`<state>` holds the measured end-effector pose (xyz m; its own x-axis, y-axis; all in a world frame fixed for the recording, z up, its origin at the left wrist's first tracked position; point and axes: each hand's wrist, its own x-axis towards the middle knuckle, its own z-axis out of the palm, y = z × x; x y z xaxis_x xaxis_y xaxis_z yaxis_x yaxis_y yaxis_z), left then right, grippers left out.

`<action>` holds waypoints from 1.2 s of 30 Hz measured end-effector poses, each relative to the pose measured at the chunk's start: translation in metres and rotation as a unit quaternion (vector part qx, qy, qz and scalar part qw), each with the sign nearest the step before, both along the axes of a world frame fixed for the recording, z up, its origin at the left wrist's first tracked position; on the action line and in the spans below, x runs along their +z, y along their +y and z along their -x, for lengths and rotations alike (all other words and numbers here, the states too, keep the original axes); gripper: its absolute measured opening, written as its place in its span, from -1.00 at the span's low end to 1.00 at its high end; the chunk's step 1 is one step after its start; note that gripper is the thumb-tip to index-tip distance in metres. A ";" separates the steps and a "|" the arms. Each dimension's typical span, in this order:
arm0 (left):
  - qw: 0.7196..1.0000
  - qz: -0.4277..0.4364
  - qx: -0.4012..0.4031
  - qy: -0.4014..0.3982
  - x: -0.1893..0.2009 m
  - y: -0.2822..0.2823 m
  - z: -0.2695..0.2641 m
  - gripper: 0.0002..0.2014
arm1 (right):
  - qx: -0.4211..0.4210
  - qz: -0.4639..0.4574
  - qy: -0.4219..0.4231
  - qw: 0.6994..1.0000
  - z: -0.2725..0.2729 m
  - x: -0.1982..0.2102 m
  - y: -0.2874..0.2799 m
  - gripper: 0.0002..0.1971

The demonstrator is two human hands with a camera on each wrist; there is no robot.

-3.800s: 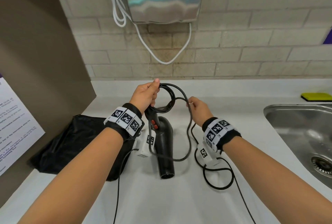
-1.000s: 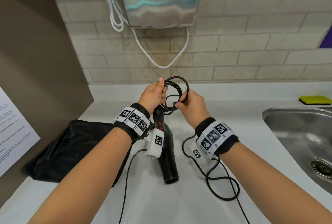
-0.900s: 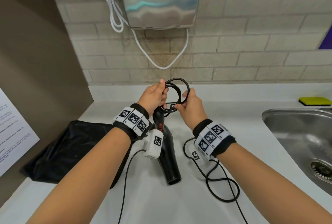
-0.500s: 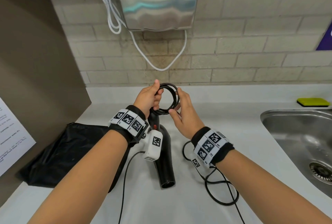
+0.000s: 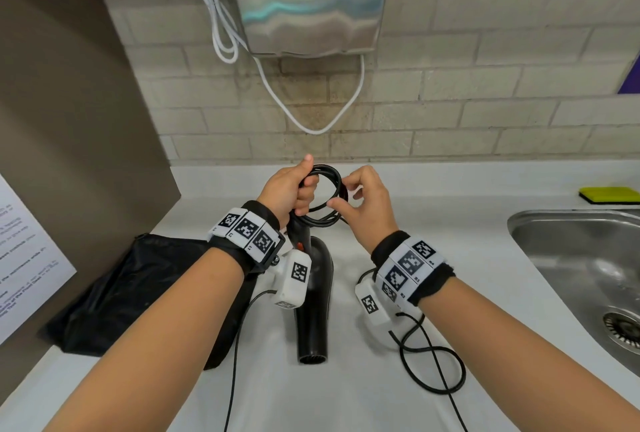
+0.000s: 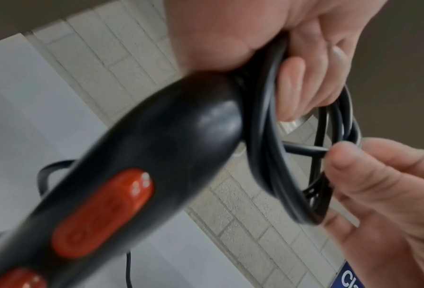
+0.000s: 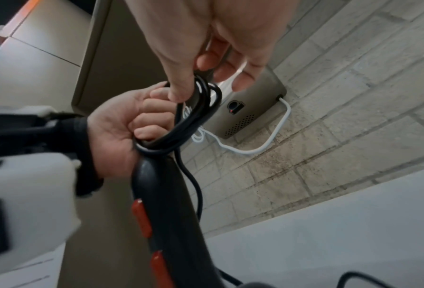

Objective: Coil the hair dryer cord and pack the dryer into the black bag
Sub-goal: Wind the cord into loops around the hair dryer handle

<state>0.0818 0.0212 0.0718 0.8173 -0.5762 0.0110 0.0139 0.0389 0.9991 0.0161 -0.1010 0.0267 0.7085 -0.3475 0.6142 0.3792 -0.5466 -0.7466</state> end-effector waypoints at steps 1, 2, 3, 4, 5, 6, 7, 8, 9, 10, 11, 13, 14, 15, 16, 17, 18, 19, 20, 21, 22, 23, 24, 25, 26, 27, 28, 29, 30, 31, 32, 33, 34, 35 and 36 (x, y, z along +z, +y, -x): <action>1.000 -0.003 -0.008 0.003 0.001 0.000 0.000 -0.52 | 0.003 -0.006 0.003 1.000 -0.001 0.002 0.000 -0.56; 1.000 -0.004 -0.014 0.006 0.001 -0.001 0.001 -0.52 | 0.009 -0.013 0.003 1.000 -0.002 0.004 0.000 -0.50; 1.000 -0.004 -0.018 0.008 0.001 -0.001 0.001 -0.52 | 0.012 -0.017 0.000 1.000 -0.003 0.005 0.000 -0.49; 1.000 -0.002 -0.019 0.010 0.001 -0.001 0.001 -0.52 | 0.010 -0.012 -0.009 1.000 -0.003 0.004 0.000 -0.53; 1.000 0.001 -0.017 0.011 0.001 -0.002 0.002 -0.52 | 0.003 -0.001 -0.022 1.000 -0.003 0.003 0.000 -0.59; 1.000 0.003 -0.012 0.011 0.001 -0.002 0.002 -0.52 | -0.006 0.014 -0.038 0.999 -0.003 0.001 0.000 -0.65; 1.000 0.005 -0.005 0.008 0.001 -0.002 0.003 -0.52 | -0.013 0.029 -0.054 0.998 -0.002 0.000 0.000 -0.70; 1.000 0.003 0.003 0.004 0.001 -0.002 0.004 -0.52 | -0.018 0.040 -0.065 0.997 -0.002 -0.002 0.001 -0.72; 1.000 -0.001 0.009 -0.004 0.001 -0.003 0.005 -0.51 | -0.021 0.047 -0.072 0.996 -0.003 -0.004 0.002 -0.72; 1.000 -0.005 0.012 -0.015 0.001 -0.003 0.006 -0.51 | -0.022 0.048 -0.075 0.996 -0.003 -0.005 0.003 -0.73; 1.000 -0.009 0.014 -0.024 0.002 -0.003 0.006 -0.51 | -0.021 0.047 -0.075 0.996 -0.002 -0.005 0.004 -0.74; 0.999 -0.020 0.014 -0.031 0.003 -0.004 0.006 -0.52 | -0.017 0.050 -0.076 0.996 -0.002 -0.004 0.005 -0.74; 0.999 -0.025 0.011 -0.029 0.004 -0.004 0.006 -0.53 | -0.013 0.050 -0.075 0.996 -0.002 -0.003 0.006 -0.72; 0.999 -0.026 0.006 -0.026 0.005 -0.004 0.006 -0.54 | -0.006 0.045 -0.071 0.996 -0.003 -0.001 0.005 -0.68; 0.999 -0.023 -0.004 -0.023 0.005 -0.003 0.006 -0.55 | 0.005 0.036 -0.061 0.998 -0.003 0.000 0.004 -0.62; 0.999 -0.018 -0.017 -0.022 0.005 -0.003 0.006 -0.55 | 0.025 0.018 -0.039 0.999 -0.004 0.002 0.002 -0.55; 0.999 -0.015 -0.034 -0.024 0.005 -0.003 0.007 -0.54 | 0.062 -0.007 -0.008 0.998 -0.004 0.005 0.001 -0.47; 0.998 -0.013 -0.052 -0.027 0.004 -0.003 0.007 -0.51 | 0.108 -0.029 0.022 0.993 -0.004 0.007 0.000 -0.42; 0.997 -0.012 -0.067 -0.029 0.003 -0.003 0.007 -0.48 | 0.155 -0.040 0.045 0.986 -0.005 0.009 -0.001 -0.43; 0.996 -0.011 -0.077 -0.030 0.003 -0.003 0.007 -0.46 | 0.190 -0.039 0.064 0.979 -0.006 0.010 -0.003 -0.48; 0.996 -0.009 -0.086 -0.032 0.002 -0.002 0.007 -0.47 | 0.211 -0.032 0.082 0.973 -0.007 0.012 -0.005 -0.53; 0.995 -0.007 -0.095 -0.035 0.002 -0.001 0.006 -0.51 | 0.220 -0.023 0.098 0.970 -0.007 0.013 -0.006 -0.58; 0.994 -0.007 -0.104 -0.037 0.003 0.000 0.006 -0.55 | 0.222 -0.012 0.111 0.969 -0.008 0.014 -0.008 -0.62; 0.993 -0.010 -0.110 -0.041 0.002 0.000 0.005 -0.58 | 0.219 0.002 0.123 0.968 -0.008 0.014 -0.010 -0.65; 0.993 -0.013 -0.113 -0.044 0.002 0.001 0.005 -0.58 | 0.213 0.015 0.134 0.968 -0.009 0.013 -0.012 -0.70; 0.993 -0.013 -0.112 -0.045 0.002 0.001 0.004 -0.56 | 0.202 0.028 0.150 0.967 -0.009 0.011 -0.013 -0.77; 0.993 -0.007 -0.108 -0.042 0.001 0.002 0.003 -0.54 | 0.194 0.039 0.164 0.967 -0.009 0.009 -0.015 -0.84; 0.994 -0.002 -0.103 -0.038 0.000 0.003 0.002 -0.56 | 0.185 0.047 0.177 0.966 -0.008 0.006 -0.017 -0.87; 0.995 0.003 -0.097 -0.036 0.000 0.005 0.001 -0.60 | 0.189 0.047 0.183 0.964 -0.006 0.003 -0.020 -0.86; 0.995 0.004 -0.091 -0.037 -0.001 0.008 0.000 -0.63 | 0.199 0.043 0.184 0.962 -0.005 0.001 -0.023 -0.80; 0.995 0.004 -0.087 -0.039 -0.002 0.010 -0.002 -0.64 | 0.214 0.030 0.182 0.959 -0.003 -0.002 -0.027 -0.76; 0.996 0.004 -0.083 -0.040 -0.003 0.013 -0.004 -0.64 | 0.229 0.007 0.183 0.956 -0.002 -0.003 -0.030 -0.77; 0.996 0.004 -0.083 -0.040 -0.003 0.016 -0.005 -0.64 | 0.239 -0.015 0.187 0.953 -0.001 -0.004 -0.032 -0.82; 0.996 0.004 -0.084 -0.042 -0.003 0.018 -0.006 -0.65 | 0.236 -0.024 0.195 0.952 -0.002 -0.004 -0.033 -0.84; 0.995 0.002 -0.089 -0.044 -0.003 0.019 -0.007 -0.65 | 0.228 -0.023 0.200 0.953 -0.003 -0.004 -0.033 -0.84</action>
<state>0.0891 0.0401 0.0685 0.6987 -0.7108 0.0810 -0.0670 0.0477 0.9966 0.0193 -0.1339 0.0223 0.9662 0.0317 0.2557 0.2499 -0.3568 -0.9001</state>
